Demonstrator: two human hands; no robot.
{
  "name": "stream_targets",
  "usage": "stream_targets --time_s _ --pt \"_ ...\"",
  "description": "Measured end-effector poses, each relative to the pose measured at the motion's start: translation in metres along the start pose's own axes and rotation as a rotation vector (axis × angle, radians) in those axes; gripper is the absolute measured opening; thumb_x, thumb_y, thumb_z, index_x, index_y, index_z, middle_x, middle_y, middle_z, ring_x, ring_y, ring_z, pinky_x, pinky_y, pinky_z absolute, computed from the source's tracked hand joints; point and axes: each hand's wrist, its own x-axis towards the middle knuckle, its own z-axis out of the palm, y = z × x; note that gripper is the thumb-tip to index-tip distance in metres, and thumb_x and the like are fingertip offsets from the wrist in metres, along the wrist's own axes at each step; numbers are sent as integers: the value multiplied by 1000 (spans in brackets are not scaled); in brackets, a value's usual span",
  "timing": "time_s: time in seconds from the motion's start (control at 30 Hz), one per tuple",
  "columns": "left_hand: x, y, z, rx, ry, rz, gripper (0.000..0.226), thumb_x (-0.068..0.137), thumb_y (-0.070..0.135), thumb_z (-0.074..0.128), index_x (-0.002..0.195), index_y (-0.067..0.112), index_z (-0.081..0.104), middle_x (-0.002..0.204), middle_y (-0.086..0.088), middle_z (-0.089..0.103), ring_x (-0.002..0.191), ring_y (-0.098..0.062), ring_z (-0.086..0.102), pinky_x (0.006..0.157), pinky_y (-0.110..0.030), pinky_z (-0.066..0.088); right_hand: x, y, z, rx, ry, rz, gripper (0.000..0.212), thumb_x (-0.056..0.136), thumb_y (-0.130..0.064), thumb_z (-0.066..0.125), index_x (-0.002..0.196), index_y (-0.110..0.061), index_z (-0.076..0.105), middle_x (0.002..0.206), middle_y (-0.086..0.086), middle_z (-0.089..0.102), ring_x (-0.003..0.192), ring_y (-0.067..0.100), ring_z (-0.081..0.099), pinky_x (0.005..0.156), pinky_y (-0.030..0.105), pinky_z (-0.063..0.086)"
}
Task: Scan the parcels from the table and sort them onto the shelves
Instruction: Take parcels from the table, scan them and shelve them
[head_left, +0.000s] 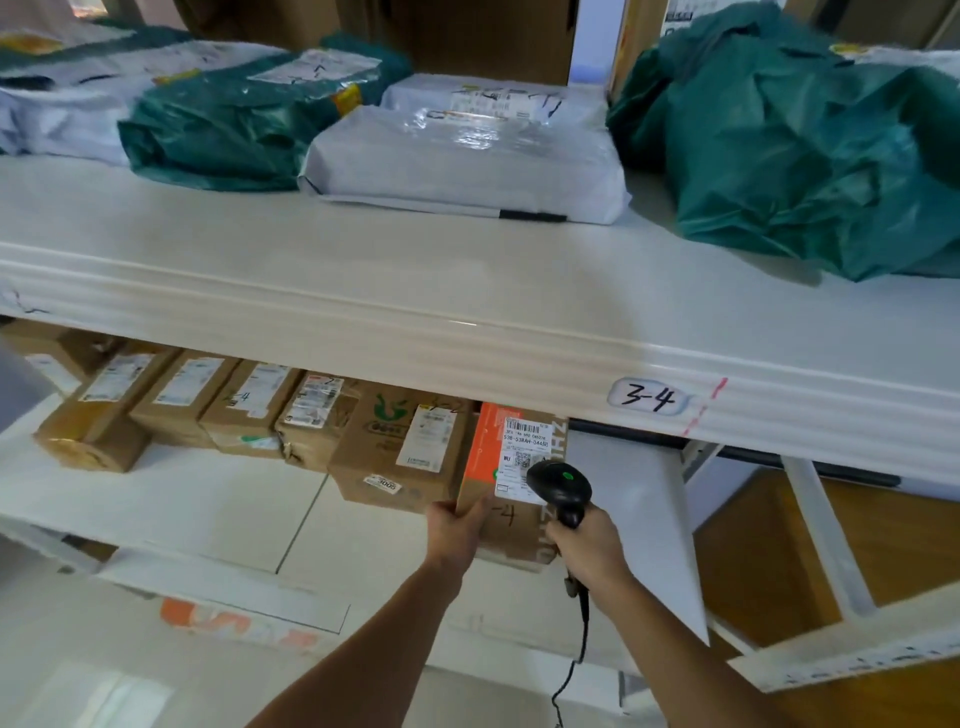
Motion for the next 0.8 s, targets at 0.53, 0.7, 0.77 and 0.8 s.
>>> stream_targets --time_s 0.53,0.7,0.77,0.8 --pt "52 -27 10 -77 71 -131 43 104 16 65 144 8 51 136 -13 63 123 -31 60 101 -41 49 51 6 30 -13 -57 131 20 90 -5 59 109 -12 63 83 -1 64 63 5 61 44 11 40" --pt "58 -32 16 -180 191 -263 63 91 22 81 142 7 47 132 -12 61 123 -31 58 115 -49 46 65 2 36 59 -42 178 13 89 -11 61 101 -15 64 87 5 71 69 18 72 59 31 60" --pt "65 -36 16 -266 178 -320 72 78 24 86 136 5 50 135 -16 65 119 -31 64 108 -48 52 72 4 38 86 -31 185 9 88 -14 63 97 -16 65 90 10 74 72 28 73 73 44 62" --pt "64 -33 15 -302 156 -326 59 81 17 82 130 2 53 134 -18 66 112 -29 66 103 -44 54 75 5 38 99 -25 176 8 88 -14 63 95 -16 65 91 11 74 72 29 72 75 46 62"
